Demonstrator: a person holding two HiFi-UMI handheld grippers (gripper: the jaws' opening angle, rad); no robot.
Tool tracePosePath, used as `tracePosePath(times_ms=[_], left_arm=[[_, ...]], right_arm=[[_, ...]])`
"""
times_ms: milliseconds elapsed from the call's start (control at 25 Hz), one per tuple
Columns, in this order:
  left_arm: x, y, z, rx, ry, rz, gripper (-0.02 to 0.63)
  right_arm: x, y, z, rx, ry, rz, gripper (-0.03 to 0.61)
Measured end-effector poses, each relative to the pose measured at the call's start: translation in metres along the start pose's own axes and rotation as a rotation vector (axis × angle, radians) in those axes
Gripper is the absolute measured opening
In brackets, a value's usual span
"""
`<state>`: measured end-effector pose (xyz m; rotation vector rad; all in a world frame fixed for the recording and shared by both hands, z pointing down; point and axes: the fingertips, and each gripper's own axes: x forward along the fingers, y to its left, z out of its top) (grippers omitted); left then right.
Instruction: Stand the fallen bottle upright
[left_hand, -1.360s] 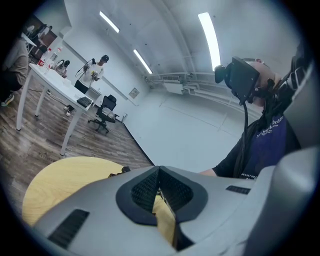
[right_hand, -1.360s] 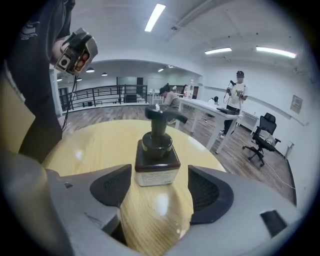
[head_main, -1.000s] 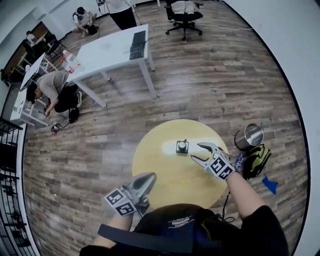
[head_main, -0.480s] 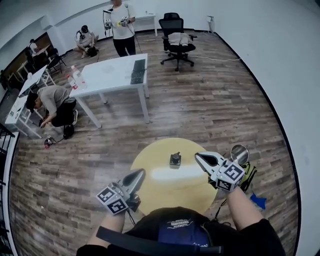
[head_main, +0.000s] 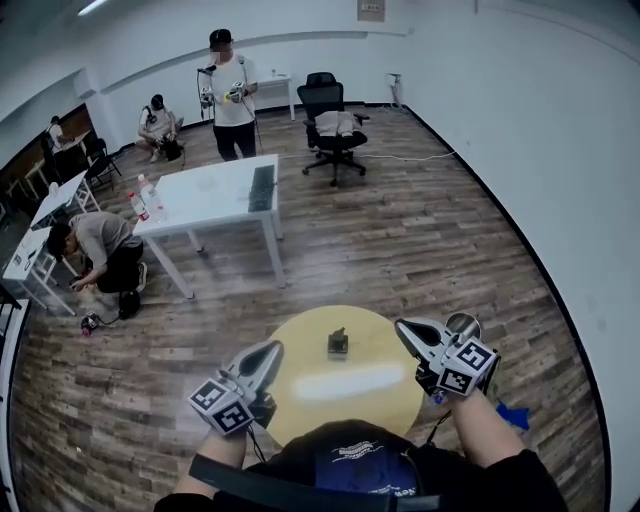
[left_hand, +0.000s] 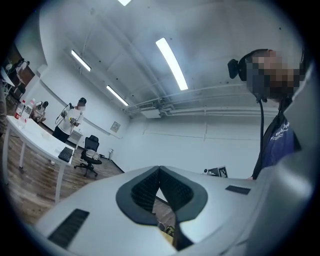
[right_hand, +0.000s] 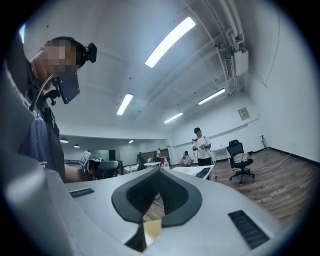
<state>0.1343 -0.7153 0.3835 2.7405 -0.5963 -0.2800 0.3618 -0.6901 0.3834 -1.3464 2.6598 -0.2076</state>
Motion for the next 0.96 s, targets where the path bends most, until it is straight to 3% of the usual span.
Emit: tracePosePath(times_ms=[360, 960], left_arm=[[-0.005, -0.018, 0.003, 0.04, 0.01, -0.012, 0.011], [-0.01, -0.033, 0.001, 0.009, 0.01, -0.004, 0.011]], right_arm=[[-0.036, 0.003, -0.005, -0.013, 0.03, -0.062, 0.003], [-0.039, 0.013, -0.005, -0.012, 0.028, -0.031, 0.002]])
